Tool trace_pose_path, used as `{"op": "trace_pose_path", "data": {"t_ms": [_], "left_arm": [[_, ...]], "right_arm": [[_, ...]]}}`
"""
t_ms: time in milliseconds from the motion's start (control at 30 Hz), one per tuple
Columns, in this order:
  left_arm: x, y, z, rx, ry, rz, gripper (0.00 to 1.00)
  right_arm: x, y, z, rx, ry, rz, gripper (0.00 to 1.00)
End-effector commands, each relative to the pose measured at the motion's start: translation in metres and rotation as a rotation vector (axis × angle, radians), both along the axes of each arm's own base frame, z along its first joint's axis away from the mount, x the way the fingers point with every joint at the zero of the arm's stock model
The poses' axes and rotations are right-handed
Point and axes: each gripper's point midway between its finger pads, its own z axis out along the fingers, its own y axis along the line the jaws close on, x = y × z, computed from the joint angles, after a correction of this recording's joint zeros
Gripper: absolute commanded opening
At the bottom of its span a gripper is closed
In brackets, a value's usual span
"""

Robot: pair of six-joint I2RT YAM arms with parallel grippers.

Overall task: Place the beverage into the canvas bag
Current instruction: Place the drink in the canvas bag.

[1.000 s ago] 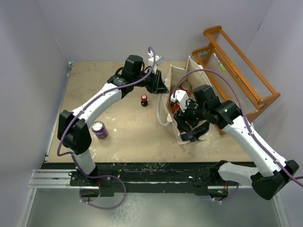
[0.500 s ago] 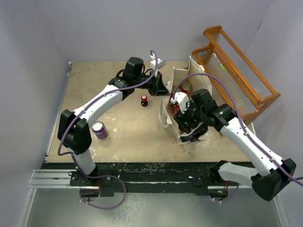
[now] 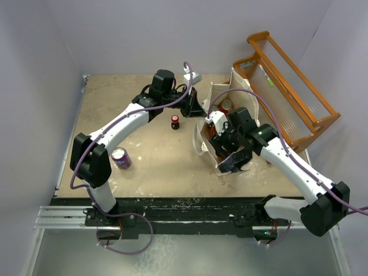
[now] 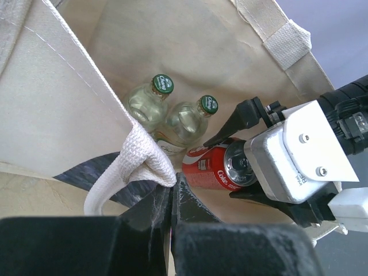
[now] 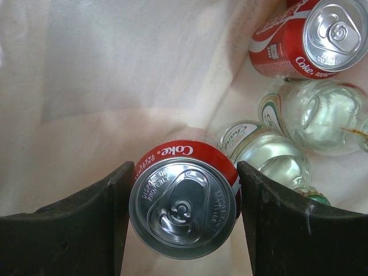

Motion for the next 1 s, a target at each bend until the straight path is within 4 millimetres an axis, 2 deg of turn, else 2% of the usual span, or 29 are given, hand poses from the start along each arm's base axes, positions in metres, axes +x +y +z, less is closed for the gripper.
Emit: {"op": "trace_pose_path", "data": {"t_ms": [0, 133, 267, 467, 667, 733, 767, 967], "left_arm": [[-0.014, -0.011, 0.025, -0.071, -0.071, -0.101, 0.00], [-0.011, -0.011, 0.025, -0.065, -0.073, -0.089, 0.00], [-0.007, -0.010, 0.017, -0.044, -0.059, -0.068, 0.00], [-0.001, -0.009, 0.011, -0.015, -0.073, -0.045, 0.00], [0.001, -0.008, 0.007, -0.006, -0.073, -0.040, 0.00], [0.002, -0.008, 0.008, -0.009, -0.076, -0.041, 0.00], [0.003, -0.008, 0.010, -0.012, -0.078, -0.041, 0.00], [0.005, -0.006, 0.016, -0.030, -0.077, -0.045, 0.00]], "right_arm": [[0.014, 0.004, 0.013, 0.037, -0.065, -0.001, 0.00], [0.013, -0.004, 0.003, -0.024, -0.048, 0.036, 0.00], [0.009, -0.014, -0.014, -0.112, -0.012, 0.117, 0.00], [0.011, -0.011, -0.032, -0.129, 0.039, 0.178, 0.00], [0.014, -0.022, -0.046, -0.175, 0.013, 0.209, 0.00], [0.020, -0.026, -0.048, -0.183, -0.009, 0.203, 0.01], [0.016, -0.032, -0.059, -0.198, 0.015, 0.200, 0.02], [0.034, -0.048, -0.067, -0.206, 0.014, 0.143, 0.11]]}}
